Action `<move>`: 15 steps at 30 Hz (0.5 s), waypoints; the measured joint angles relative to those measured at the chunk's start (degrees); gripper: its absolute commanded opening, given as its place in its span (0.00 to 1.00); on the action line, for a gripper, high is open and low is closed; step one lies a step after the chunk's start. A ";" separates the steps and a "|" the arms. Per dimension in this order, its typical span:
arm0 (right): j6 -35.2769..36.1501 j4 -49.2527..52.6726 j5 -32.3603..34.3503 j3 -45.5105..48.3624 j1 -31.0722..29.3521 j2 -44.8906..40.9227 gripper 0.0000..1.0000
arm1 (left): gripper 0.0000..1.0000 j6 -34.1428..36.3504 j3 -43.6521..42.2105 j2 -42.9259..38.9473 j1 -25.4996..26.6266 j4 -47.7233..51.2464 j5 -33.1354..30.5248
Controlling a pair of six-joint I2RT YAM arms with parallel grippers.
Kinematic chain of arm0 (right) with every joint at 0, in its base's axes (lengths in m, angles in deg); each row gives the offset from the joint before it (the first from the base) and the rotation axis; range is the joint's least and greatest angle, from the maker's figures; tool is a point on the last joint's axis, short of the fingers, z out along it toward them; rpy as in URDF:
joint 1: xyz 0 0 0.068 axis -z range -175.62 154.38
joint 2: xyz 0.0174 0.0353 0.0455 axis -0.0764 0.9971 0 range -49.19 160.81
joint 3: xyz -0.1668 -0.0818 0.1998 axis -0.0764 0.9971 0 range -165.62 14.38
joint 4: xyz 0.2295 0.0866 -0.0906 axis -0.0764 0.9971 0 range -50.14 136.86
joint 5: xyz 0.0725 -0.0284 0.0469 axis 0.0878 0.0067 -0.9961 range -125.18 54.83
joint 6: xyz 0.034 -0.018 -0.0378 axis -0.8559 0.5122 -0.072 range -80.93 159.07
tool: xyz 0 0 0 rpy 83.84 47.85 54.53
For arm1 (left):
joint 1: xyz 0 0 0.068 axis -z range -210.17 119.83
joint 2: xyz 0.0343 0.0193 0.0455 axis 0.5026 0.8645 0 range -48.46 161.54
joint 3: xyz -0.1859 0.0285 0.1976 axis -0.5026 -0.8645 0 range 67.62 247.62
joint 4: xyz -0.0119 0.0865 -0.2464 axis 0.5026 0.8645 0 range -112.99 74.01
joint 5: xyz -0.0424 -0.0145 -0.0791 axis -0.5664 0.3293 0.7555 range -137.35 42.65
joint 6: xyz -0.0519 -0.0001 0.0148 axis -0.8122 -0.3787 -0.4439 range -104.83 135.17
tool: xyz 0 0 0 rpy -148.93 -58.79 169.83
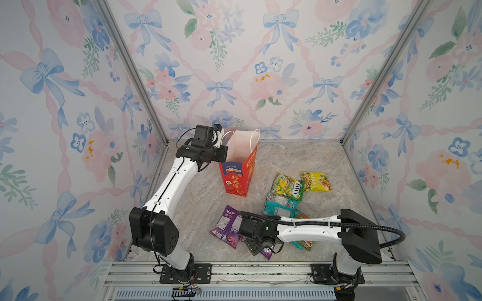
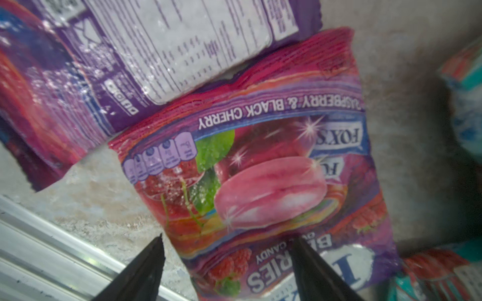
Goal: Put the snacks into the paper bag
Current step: 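Move the right gripper down to the purple raspberry Fox's bag and grasp it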
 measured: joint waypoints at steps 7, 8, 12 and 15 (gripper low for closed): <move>-0.63 -0.24 0.26 -0.17 0.09 0.66 0.56 | 0.00 0.00 0.00 0.00 0.00 0.00 0.00; -0.92 -0.39 0.24 -0.17 0.15 0.66 0.54 | 0.00 0.00 0.00 0.00 0.00 0.00 0.00; -1.66 -1.75 -0.24 0.42 1.14 0.63 0.37 | 0.00 0.00 0.00 0.00 0.00 0.00 0.02; -2.29 -2.99 -1.03 1.11 2.16 0.20 0.28 | 0.00 0.00 0.00 0.00 0.00 0.00 0.02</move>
